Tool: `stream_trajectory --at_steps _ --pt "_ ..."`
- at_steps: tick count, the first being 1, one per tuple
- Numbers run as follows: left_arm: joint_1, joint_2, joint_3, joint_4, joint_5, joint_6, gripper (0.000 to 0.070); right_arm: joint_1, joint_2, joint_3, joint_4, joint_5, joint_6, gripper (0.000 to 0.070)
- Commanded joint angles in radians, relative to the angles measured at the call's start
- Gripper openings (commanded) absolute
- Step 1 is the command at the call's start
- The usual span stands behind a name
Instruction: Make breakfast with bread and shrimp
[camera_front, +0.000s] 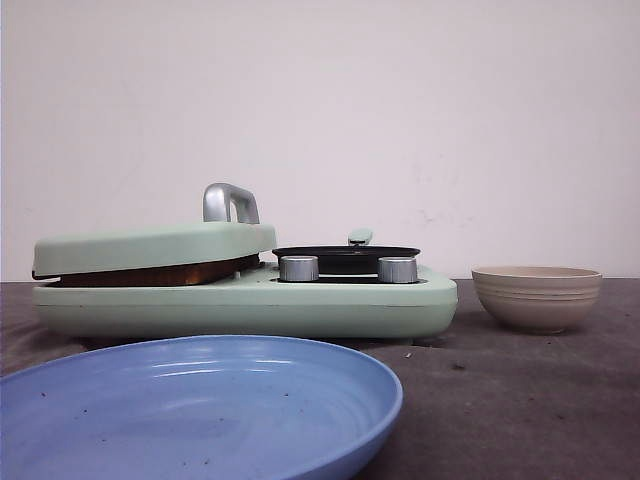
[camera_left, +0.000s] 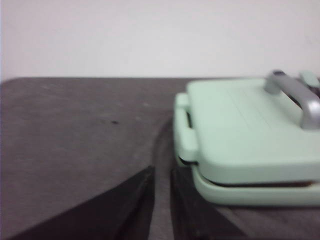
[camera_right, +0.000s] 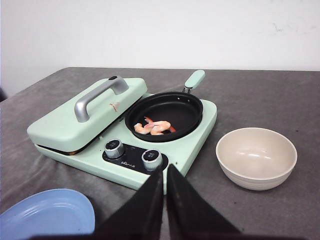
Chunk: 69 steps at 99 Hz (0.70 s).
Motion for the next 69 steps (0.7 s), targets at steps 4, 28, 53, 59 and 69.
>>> stream_trajectory --at_steps 4,28,53,59,69 --pt "0.003 -0.002 -0.070 0.097 0.019 0.015 0.0000 0.005 0.002 0.003 0.012 0.000 0.013 0.0000" --pt "0.004 -0.003 -0.199 0.172 0.034 0.014 0.0000 0.005 0.002 0.003 0.012 0.000 0.013 0.0000" --pt "0.017 -0.003 -0.199 0.126 0.017 0.011 0.0000 0.005 0.002 0.003 0.012 0.000 0.013 0.0000" --pt "0.017 -0.003 -0.199 0.128 0.018 0.010 0.0000 0.005 0.002 0.003 0.012 0.000 0.013 0.0000" --pt "0.017 -0.001 -0.199 0.129 0.019 0.010 0.0000 0.005 0.002 0.003 0.012 0.000 0.013 0.0000"
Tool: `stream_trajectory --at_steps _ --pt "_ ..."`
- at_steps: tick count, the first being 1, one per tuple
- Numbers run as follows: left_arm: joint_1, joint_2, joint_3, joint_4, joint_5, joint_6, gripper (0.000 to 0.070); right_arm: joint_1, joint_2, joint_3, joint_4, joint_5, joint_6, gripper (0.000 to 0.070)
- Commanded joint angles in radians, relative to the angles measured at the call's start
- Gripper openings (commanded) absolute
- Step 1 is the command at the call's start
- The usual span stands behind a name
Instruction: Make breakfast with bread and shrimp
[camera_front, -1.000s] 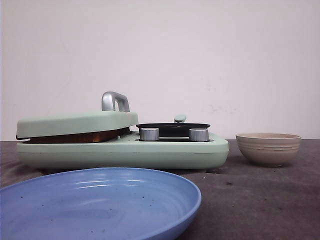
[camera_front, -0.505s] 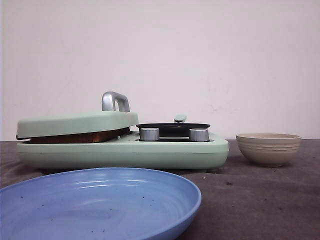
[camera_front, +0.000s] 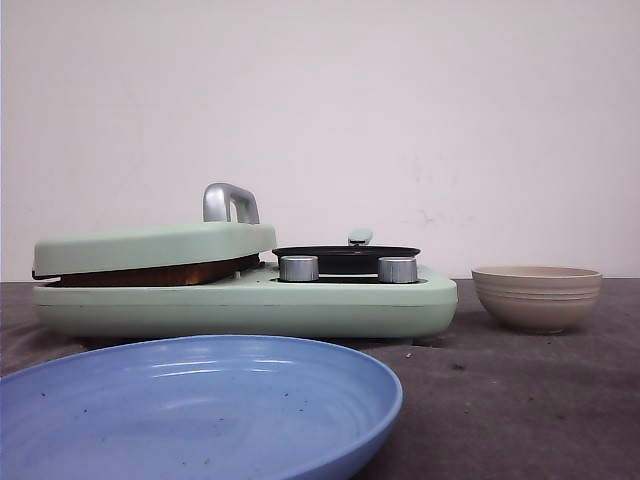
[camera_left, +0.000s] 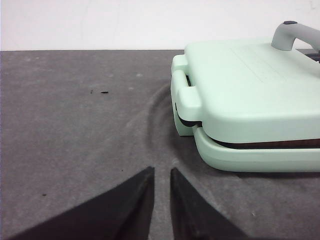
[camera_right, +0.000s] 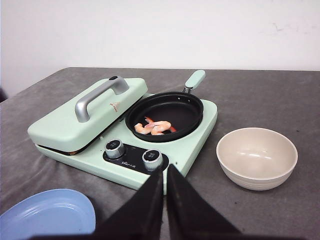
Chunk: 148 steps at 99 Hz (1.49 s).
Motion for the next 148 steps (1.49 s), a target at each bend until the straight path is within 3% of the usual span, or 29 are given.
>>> stream_trajectory --at_steps 1,83,91,106,115,125,148 --pt "0.002 0.000 -0.018 -0.003 0.000 0.001 0.0000 0.005 0.002 0.003 0.012 0.000 0.011 0.0000" --pt "0.002 0.000 -0.018 -0.004 -0.001 0.001 0.0000 0.002 -0.025 -0.014 -0.006 0.016 0.009 0.0000" --pt "0.002 0.000 -0.018 -0.004 -0.001 0.001 0.0000 -0.018 -0.056 -0.080 0.087 0.033 -0.045 0.0000" --pt "0.002 0.000 -0.018 -0.004 -0.001 0.001 0.0000 -0.114 -0.124 -0.299 0.376 0.048 -0.220 0.0000" --pt "0.002 0.000 -0.018 -0.004 -0.001 0.001 0.0000 -0.161 -0.153 -0.354 0.369 0.016 -0.261 0.0000" --pt "0.002 0.000 -0.018 -0.004 0.000 0.001 0.0000 -0.207 -0.179 -0.386 0.318 0.032 -0.287 0.0000" --pt "0.002 0.000 -0.018 -0.004 -0.001 0.001 0.0000 -0.262 -0.227 -0.496 0.316 0.034 -0.280 0.0000"
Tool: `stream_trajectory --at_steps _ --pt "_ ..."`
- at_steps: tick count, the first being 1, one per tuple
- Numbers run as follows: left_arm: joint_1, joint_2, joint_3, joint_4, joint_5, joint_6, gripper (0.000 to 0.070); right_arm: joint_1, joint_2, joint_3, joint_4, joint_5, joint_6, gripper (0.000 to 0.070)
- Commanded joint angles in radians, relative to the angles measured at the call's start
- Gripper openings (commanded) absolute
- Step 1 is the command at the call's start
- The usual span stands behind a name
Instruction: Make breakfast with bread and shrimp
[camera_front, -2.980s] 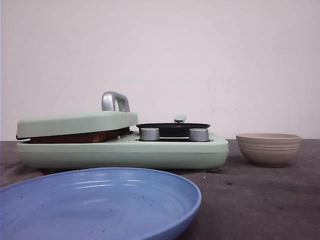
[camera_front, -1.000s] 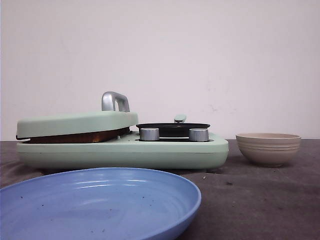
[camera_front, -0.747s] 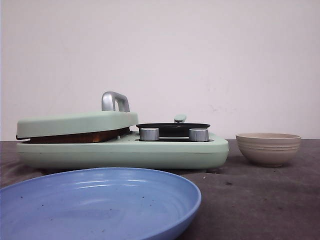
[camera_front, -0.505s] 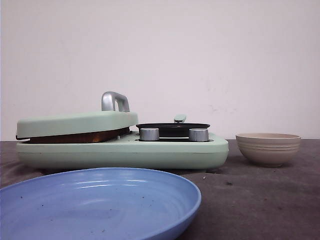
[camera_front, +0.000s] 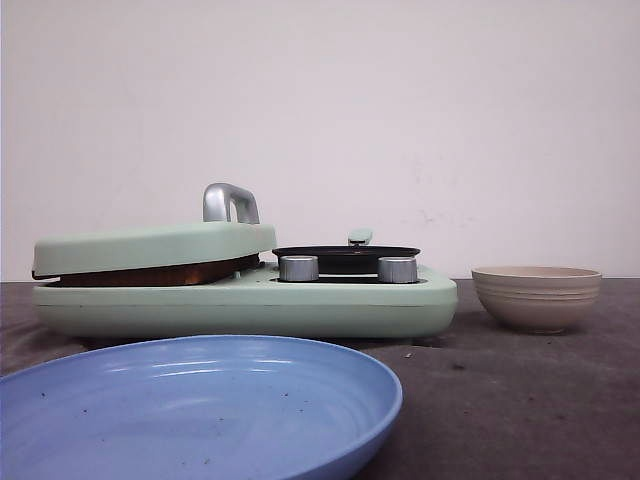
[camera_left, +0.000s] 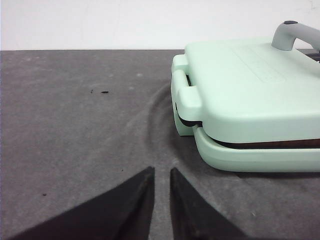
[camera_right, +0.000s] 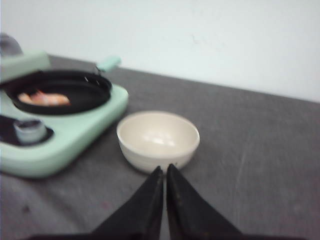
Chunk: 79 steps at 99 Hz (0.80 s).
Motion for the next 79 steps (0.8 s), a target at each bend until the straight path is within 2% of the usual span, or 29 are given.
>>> stream_trajectory --at_steps 1,8,41,51,65,79 --pt "0.002 0.000 -0.018 -0.004 -0.001 0.001 0.0000 -0.006 -0.019 -0.035 0.005 0.005 -0.005 0.0000" --pt "0.002 0.000 -0.018 -0.004 -0.001 0.001 0.0000 -0.009 -0.017 -0.039 -0.028 0.008 -0.003 0.0000" --pt "0.002 -0.001 -0.018 -0.006 -0.001 0.001 0.0000 0.014 -0.017 -0.039 -0.038 0.150 -0.052 0.0000" --pt "0.002 -0.001 -0.018 -0.006 -0.001 0.001 0.0000 0.028 -0.017 -0.039 -0.039 0.160 -0.048 0.0000" --pt "0.002 -0.001 -0.018 -0.006 -0.001 0.001 0.0000 0.049 -0.017 -0.039 -0.034 0.140 -0.049 0.0000" --pt "0.002 -0.001 -0.018 -0.006 -0.001 0.001 0.0000 0.057 -0.017 -0.039 -0.001 0.014 -0.049 0.0000"
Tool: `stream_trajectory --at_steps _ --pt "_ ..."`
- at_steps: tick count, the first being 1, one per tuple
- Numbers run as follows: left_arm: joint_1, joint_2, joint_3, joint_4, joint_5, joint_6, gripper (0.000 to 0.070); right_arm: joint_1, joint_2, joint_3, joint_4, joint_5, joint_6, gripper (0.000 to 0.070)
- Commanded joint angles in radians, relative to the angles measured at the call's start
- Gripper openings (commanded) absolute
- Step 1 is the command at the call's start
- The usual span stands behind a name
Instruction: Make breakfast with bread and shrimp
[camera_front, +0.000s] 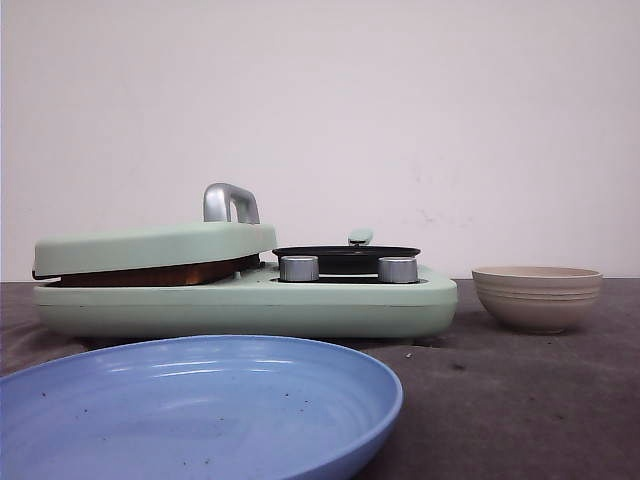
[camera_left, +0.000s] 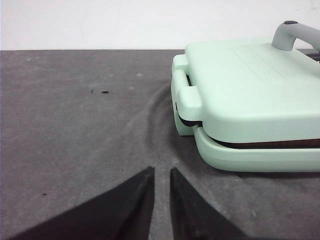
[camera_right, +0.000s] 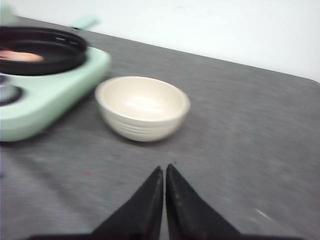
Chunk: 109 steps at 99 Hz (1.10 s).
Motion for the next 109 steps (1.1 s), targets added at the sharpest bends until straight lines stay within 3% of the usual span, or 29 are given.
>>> stream_trajectory --at_steps 1,109 --pt "0.002 -0.001 -0.018 -0.006 -0.001 0.002 0.0000 0.003 -0.002 -0.005 0.021 -0.050 -0.005 0.0000" --pt "0.002 -0.001 -0.018 -0.006 -0.001 0.002 0.0000 0.003 -0.002 -0.005 0.065 -0.064 -0.005 0.0000"
